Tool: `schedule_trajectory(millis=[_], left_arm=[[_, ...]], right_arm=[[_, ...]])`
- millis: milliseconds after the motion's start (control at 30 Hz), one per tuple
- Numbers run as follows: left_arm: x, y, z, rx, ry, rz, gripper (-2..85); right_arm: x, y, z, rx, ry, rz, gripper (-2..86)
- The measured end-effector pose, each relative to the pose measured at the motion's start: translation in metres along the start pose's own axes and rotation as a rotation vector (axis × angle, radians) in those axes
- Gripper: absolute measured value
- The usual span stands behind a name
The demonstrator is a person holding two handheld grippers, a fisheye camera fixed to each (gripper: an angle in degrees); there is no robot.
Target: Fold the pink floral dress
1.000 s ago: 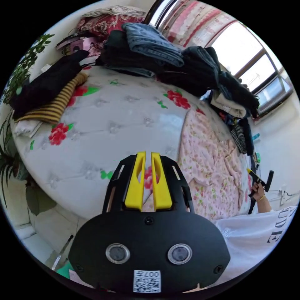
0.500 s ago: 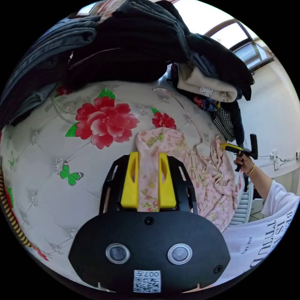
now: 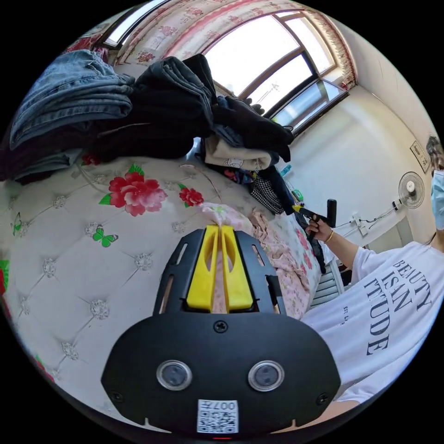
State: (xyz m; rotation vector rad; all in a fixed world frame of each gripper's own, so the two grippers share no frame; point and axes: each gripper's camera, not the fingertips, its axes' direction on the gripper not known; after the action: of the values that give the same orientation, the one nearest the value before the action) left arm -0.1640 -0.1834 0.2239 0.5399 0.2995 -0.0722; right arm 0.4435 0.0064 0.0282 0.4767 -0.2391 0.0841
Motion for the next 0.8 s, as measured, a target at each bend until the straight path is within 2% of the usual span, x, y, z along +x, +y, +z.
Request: schedule_trajectory(millis=[67,133,333,467,600,800], left_arm=[[0.004,0.001,0.000,0.009,0.010,-0.009,-1.0],[0.007,-0.002,0.002,0.009,0.017,-0.027,-1.0],[0.020,-0.012,0.007,-0.001,0.002,-0.037,-1.0],[0.021,-0.012,0.008,-0.001,0.015,-0.062,-1.0],[0.036,-0.005,-0.006,0.011,0.047,-0.038,-1.0],[0.095,0.040,-0.061,0.049,0.117,0.098,-1.0]], right_arm=[[0.014,-0.005,0.036,-0.151,0.036,0.066,7.3],[0.021,-0.008,0.062,-0.211,0.060,0.096,8.3],[0.029,-0.025,0.115,-0.248,0.131,0.119,8.2],[0.021,-0.029,0.129,-0.283,0.255,0.026,2.4],[0.015,-0.026,0.105,-0.270,0.059,-0.072,0.3],[0.004,0.013,-0.033,0.037,-0.163,-0.105,-0.2]])
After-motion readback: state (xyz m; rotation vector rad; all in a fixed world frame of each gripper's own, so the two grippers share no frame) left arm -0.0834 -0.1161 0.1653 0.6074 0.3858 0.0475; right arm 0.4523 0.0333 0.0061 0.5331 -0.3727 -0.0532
